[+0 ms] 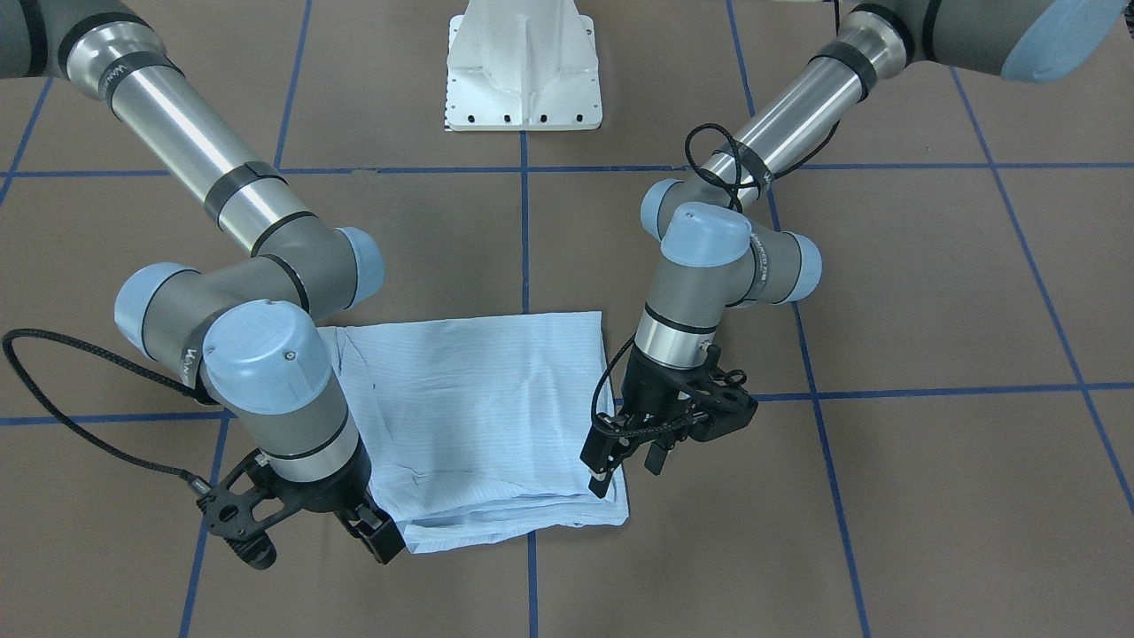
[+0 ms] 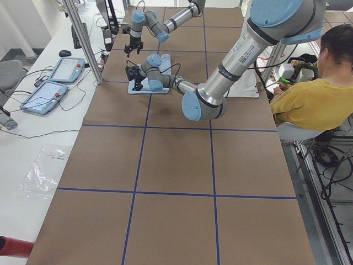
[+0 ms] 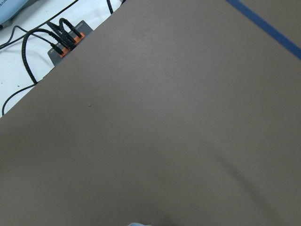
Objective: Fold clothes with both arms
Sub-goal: 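Release the hem on the collar and raise both grippers away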
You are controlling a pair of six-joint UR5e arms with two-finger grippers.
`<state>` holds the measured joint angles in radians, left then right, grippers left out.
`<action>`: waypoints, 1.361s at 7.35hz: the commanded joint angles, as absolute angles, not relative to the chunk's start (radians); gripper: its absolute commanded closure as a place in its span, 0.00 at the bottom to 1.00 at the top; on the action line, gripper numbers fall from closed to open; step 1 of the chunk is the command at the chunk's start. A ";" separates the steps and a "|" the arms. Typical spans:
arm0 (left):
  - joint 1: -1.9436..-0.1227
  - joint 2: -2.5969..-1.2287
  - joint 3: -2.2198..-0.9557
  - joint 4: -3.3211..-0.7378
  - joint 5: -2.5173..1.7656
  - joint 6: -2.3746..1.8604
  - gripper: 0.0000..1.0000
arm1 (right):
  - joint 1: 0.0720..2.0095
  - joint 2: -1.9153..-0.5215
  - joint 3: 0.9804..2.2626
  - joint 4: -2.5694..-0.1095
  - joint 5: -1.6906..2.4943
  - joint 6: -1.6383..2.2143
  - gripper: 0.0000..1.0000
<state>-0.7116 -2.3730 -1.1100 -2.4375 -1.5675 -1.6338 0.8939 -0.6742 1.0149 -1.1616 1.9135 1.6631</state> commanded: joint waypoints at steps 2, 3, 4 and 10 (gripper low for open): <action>-0.814 -2.127 -1.366 -2.424 -1.763 -1.321 0.00 | 1.009 -0.947 1.248 -1.178 2.035 1.345 0.00; -0.883 -2.040 -1.452 -2.407 -1.852 -1.216 0.00 | 1.067 -1.048 1.319 -1.180 2.075 1.174 0.00; -0.941 -1.951 -1.553 -2.352 -1.912 -1.084 0.00 | 1.134 -1.115 1.342 -1.178 2.135 1.054 0.00; -1.406 -1.608 -1.760 -2.099 -2.290 -0.266 0.00 | 1.295 -1.249 1.393 -1.344 2.270 0.539 0.00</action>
